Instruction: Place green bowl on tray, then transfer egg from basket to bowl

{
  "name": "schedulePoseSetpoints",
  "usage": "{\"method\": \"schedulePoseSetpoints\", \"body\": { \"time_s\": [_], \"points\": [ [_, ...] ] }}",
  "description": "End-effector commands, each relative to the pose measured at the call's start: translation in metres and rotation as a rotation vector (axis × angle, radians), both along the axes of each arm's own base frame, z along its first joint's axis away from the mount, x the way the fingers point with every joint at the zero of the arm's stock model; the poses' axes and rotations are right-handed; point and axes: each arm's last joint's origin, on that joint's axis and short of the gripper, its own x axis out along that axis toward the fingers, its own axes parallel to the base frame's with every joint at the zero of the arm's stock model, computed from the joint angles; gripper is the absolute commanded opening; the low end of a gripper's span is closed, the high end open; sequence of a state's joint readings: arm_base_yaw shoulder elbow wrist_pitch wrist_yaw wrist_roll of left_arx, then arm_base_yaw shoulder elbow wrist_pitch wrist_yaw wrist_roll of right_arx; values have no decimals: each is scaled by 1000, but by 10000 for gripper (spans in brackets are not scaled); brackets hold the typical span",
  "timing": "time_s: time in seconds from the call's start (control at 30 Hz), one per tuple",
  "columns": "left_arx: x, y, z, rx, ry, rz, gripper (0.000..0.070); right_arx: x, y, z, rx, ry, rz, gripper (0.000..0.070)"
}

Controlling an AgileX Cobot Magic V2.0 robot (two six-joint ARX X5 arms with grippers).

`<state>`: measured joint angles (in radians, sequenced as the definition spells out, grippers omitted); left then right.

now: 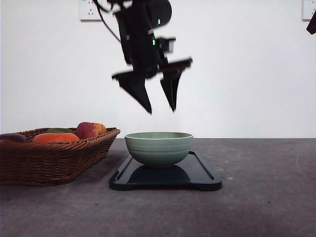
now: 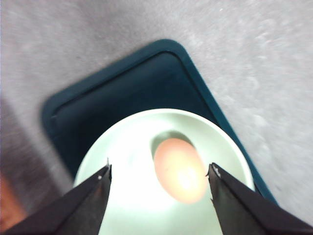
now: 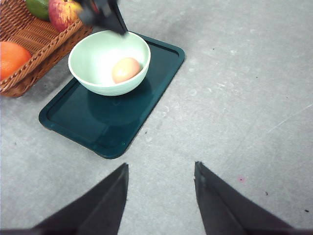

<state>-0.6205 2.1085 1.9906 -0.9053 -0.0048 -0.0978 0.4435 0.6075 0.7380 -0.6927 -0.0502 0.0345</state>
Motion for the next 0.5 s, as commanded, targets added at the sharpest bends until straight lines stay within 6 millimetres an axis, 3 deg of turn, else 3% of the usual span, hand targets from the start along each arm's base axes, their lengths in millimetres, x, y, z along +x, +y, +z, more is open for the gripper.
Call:
{"method": "schedulePoseSetpoints", "body": {
  "time_s": [0.0, 0.2, 0.47],
  "points": [
    [-1, -4, 8, 11, 11, -5, 398, 0, 1, 1, 4, -1, 5, 266],
    [-19, 7, 47, -21, -33, -10, 396, -1, 1, -1, -6, 19, 5, 266],
    [-59, 15, 98, -120, -171, -60, 395, -1, 1, 0, -5, 18, 5, 266]
  ]
}}
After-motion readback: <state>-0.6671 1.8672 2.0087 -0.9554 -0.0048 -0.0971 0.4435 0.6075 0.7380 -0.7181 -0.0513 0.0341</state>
